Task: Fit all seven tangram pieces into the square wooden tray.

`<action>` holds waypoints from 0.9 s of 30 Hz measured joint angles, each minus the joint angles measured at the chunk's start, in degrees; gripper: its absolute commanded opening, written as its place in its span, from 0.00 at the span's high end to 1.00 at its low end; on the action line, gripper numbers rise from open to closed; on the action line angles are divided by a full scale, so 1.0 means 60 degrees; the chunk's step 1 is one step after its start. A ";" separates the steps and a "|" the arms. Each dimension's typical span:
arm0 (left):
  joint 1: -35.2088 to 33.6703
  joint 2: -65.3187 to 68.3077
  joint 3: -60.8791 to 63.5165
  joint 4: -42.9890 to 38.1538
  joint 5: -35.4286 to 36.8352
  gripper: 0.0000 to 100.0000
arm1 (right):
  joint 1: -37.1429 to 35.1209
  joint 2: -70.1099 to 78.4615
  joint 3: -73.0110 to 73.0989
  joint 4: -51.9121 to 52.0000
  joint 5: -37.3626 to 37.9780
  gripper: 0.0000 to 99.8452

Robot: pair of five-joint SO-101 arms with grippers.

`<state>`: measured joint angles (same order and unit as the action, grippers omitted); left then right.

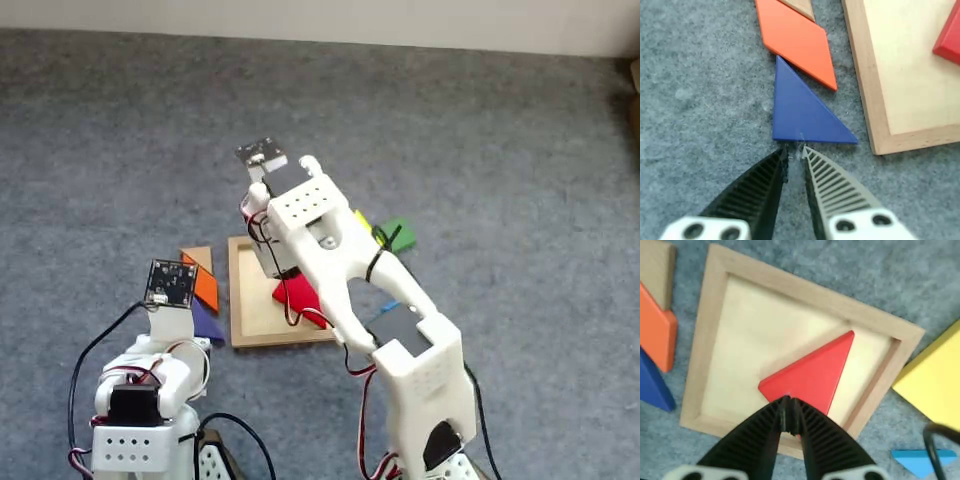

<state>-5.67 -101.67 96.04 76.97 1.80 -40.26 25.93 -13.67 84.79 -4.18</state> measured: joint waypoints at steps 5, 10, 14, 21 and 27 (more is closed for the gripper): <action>0.0000 0.0000 0.0000 0.0000 0.0000 0.93 | 0.0088 -0.0015 0.1363 -0.1143 0.0000 1.00; 0.0000 0.0000 0.0000 0.0000 0.0000 0.93 | 0.0777 -0.0103 0.1890 -0.1582 0.0000 1.00; 0.0000 0.0000 0.0000 0.0000 0.0000 0.93 | 0.1509 -0.0190 0.2095 -0.1641 0.0410 1.00; 0.0000 0.0000 0.0000 0.0000 0.0000 0.93 | 0.1846 -0.0264 0.2256 -0.1509 0.0645 1.00; 0.0000 0.0000 0.0000 0.0000 0.0000 0.93 | 0.1905 -0.1524 0.2505 -0.1114 0.0645 1.00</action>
<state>-5.67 -101.67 96.04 76.97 1.80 -28.84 16.79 1.36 78.11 -0.31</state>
